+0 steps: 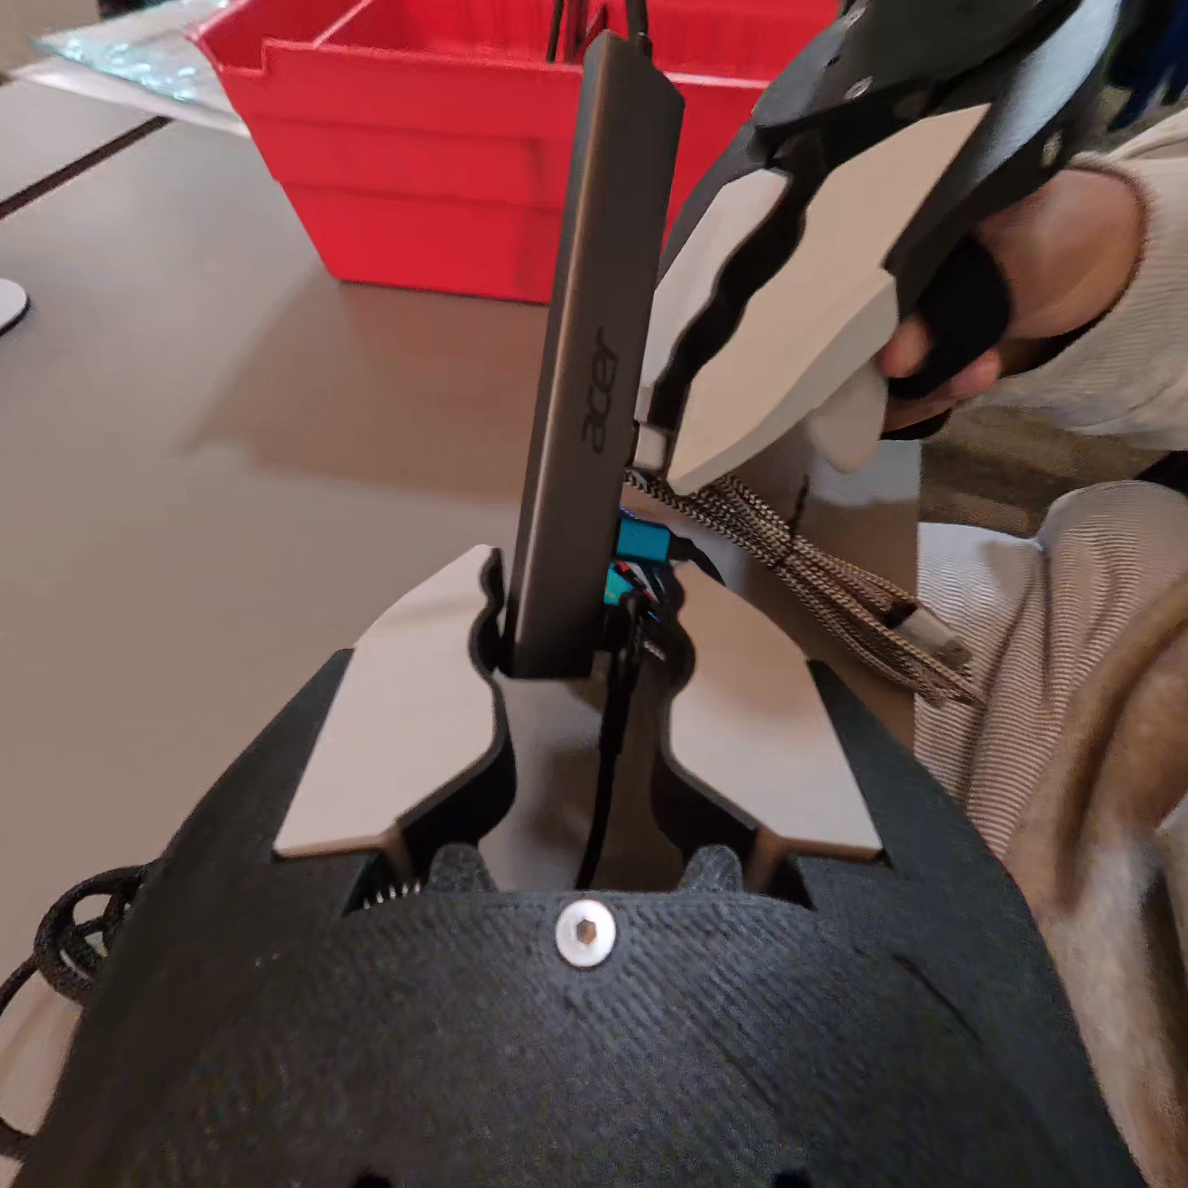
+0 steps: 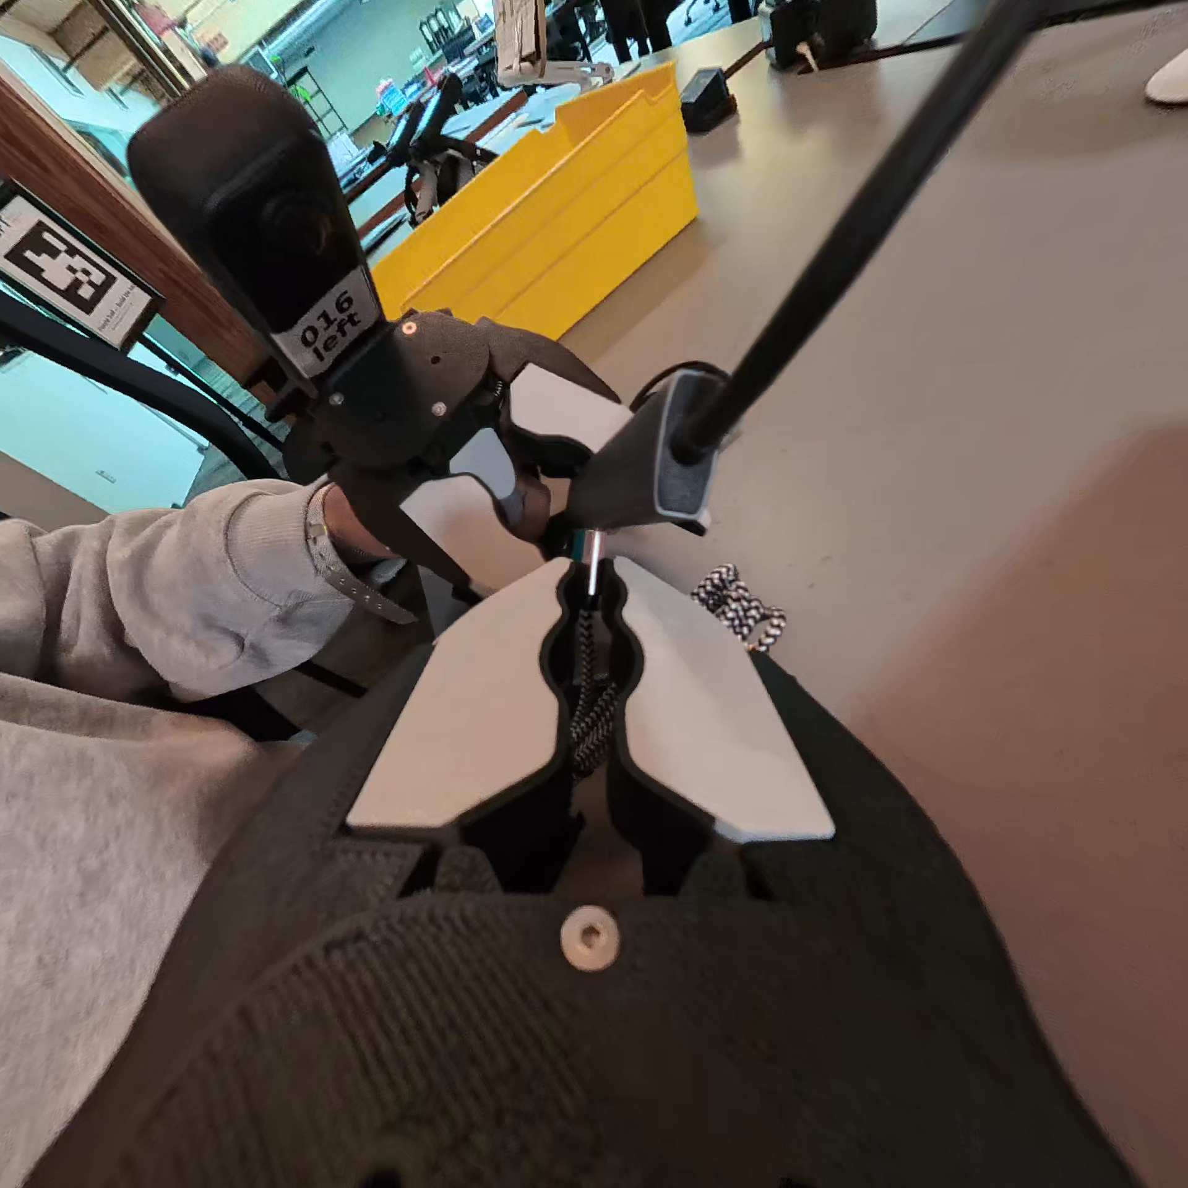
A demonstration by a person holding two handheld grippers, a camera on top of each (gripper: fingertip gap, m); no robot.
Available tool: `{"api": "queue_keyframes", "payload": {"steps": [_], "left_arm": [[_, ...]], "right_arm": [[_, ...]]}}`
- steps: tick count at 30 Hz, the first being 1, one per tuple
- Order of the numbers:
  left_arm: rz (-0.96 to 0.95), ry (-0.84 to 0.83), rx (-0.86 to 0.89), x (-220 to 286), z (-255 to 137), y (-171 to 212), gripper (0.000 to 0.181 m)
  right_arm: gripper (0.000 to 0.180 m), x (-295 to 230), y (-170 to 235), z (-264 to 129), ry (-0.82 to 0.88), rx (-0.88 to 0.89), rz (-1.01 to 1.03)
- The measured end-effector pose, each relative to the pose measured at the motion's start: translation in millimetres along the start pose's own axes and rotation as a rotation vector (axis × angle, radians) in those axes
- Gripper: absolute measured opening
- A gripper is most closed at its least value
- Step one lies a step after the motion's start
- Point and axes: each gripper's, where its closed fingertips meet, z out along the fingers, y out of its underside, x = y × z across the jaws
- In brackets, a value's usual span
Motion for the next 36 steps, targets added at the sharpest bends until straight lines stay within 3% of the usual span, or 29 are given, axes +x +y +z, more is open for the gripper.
{"api": "queue_keyframes", "payload": {"steps": [1, 4, 8, 13, 20, 25, 31, 36], "left_arm": [[-0.001, 0.006, 0.013, -1, -4, -1, 0.055], [-0.006, 0.05, 0.068, 2, -13, -11, 0.076], [-0.018, 0.077, 0.132, 10, -19, -31, 0.08], [-0.004, -0.011, 0.116, 12, -15, -44, 0.082], [-0.158, 0.111, 0.153, 3, -27, -38, 0.039], [0.041, -0.027, 0.046, -6, -28, -27, 0.04], [0.261, -0.152, -0.017, 0, -21, -25, 0.025], [0.327, -0.27, -0.028, -5, -21, -28, 0.024]], "right_arm": [[0.007, 0, -2, -1, 0.01, 0.007, -0.005], [0.007, 3, -1, -1, 0.058, -0.008, -0.071], [0.007, 2, -1, 1, 0.095, -0.01, -0.121], [0.007, 3, -3, 0, 0.174, -0.016, -0.226], [0.007, -2, -4, 0, 0.08, 0.012, -0.144], [0.006, -8, 0, 4, 0.095, -0.014, -0.226], [0.006, -8, 2, 5, 0.112, -0.023, -0.212], [0.007, -7, -1, 3, 0.113, -0.011, -0.178]]}}
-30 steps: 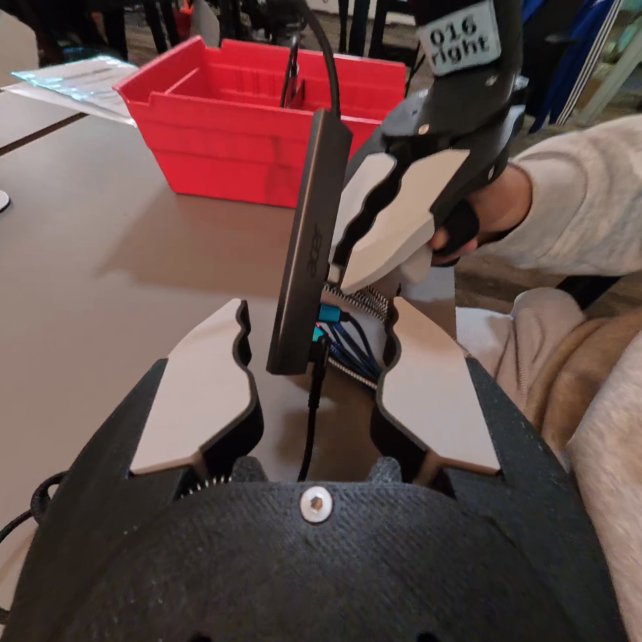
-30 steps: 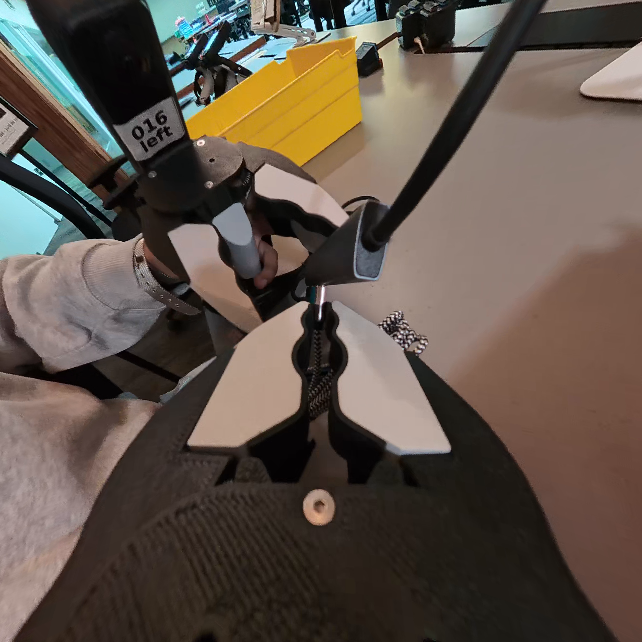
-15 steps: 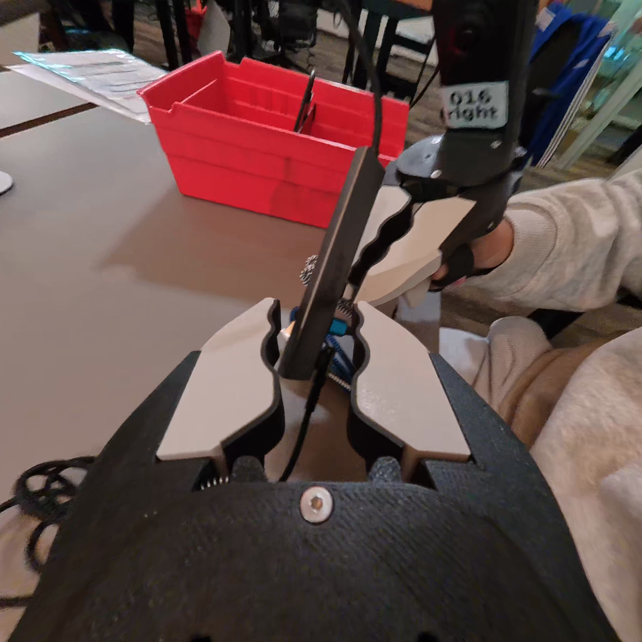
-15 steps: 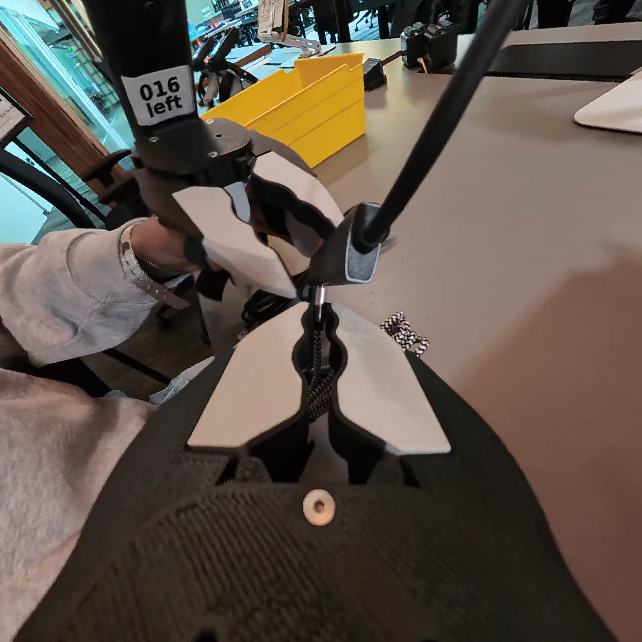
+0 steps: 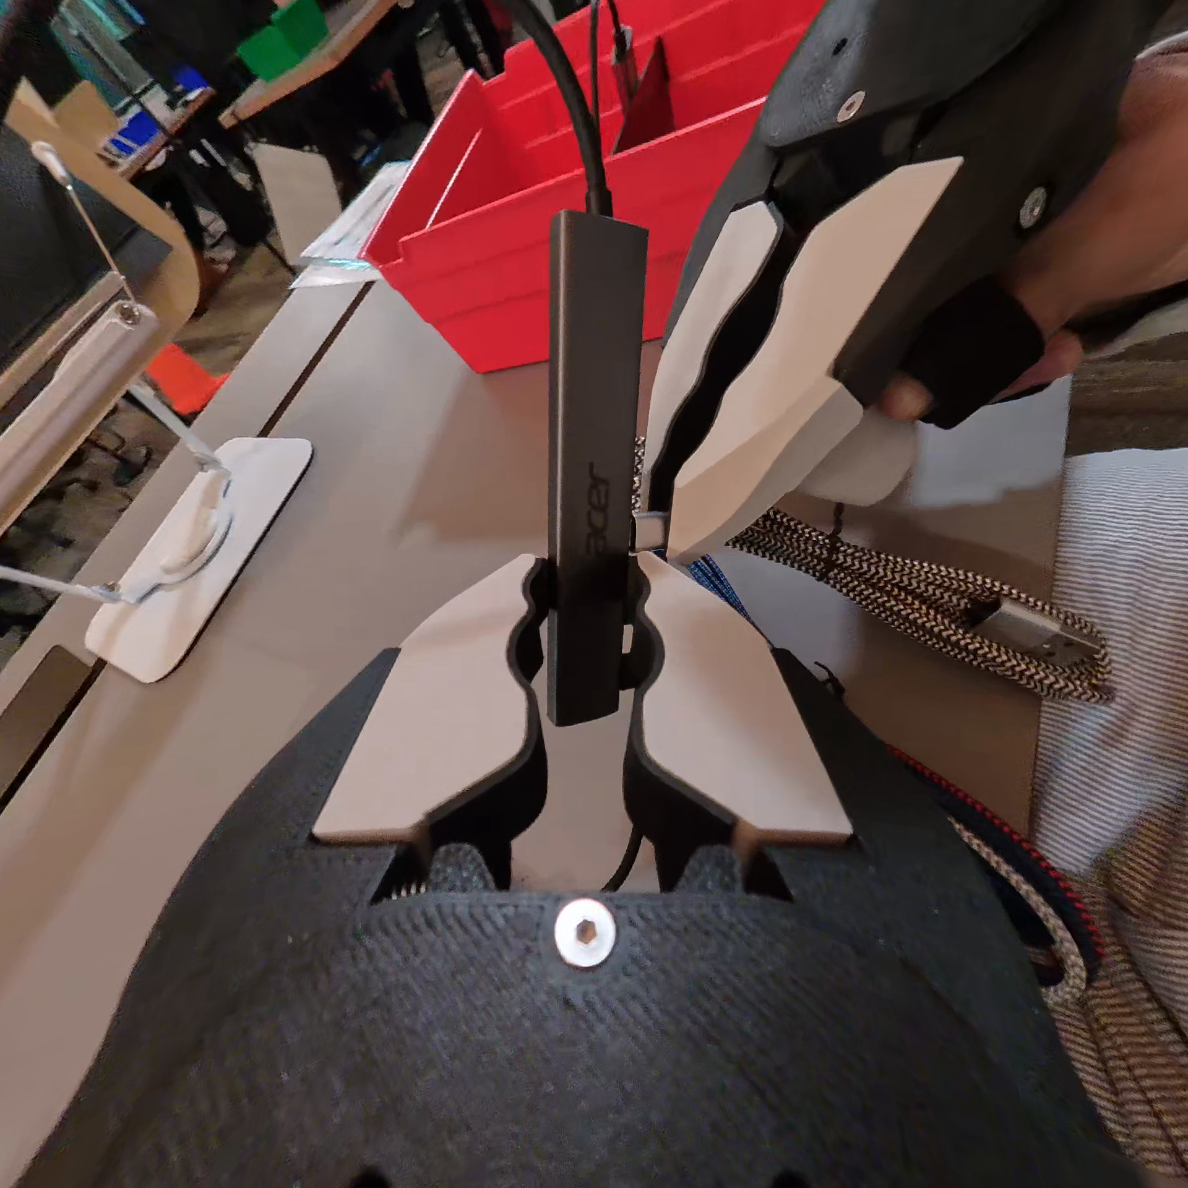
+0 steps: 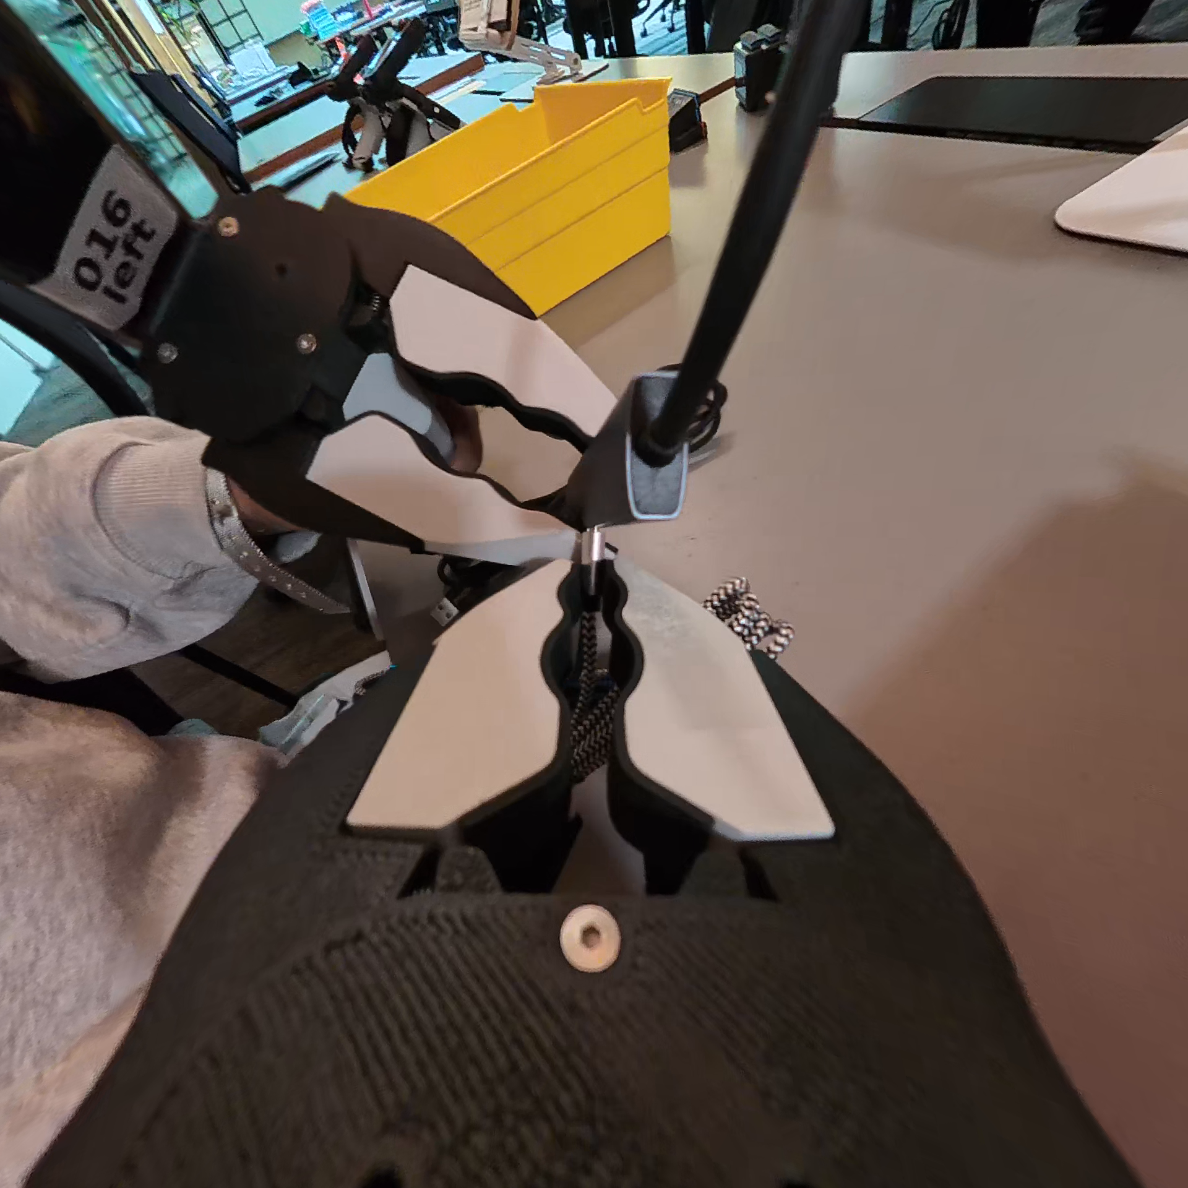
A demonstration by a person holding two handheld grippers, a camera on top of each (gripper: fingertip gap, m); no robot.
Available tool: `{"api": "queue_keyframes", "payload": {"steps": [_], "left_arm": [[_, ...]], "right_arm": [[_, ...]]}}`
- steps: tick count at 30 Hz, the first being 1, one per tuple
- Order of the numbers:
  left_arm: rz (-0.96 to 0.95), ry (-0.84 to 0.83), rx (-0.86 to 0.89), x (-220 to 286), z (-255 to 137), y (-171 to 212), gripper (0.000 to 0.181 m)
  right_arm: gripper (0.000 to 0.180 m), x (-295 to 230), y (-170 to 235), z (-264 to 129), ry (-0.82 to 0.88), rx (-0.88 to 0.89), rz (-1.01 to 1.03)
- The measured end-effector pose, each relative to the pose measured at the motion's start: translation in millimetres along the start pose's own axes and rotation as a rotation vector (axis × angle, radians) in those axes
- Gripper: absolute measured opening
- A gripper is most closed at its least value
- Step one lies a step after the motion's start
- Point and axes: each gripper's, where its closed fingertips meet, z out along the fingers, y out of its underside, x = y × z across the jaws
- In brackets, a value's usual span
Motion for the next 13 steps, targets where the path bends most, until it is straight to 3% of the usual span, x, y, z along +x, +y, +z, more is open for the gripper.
{"api": "queue_keyframes", "payload": {"steps": [13], "left_arm": [[-0.211, 0.072, 0.03, -3.2, 8.2, -1.5, 0.025]], "right_arm": [[0.007, 7.4, -3.7, -5.1, -0.062, 0.008, 0.15]]}}
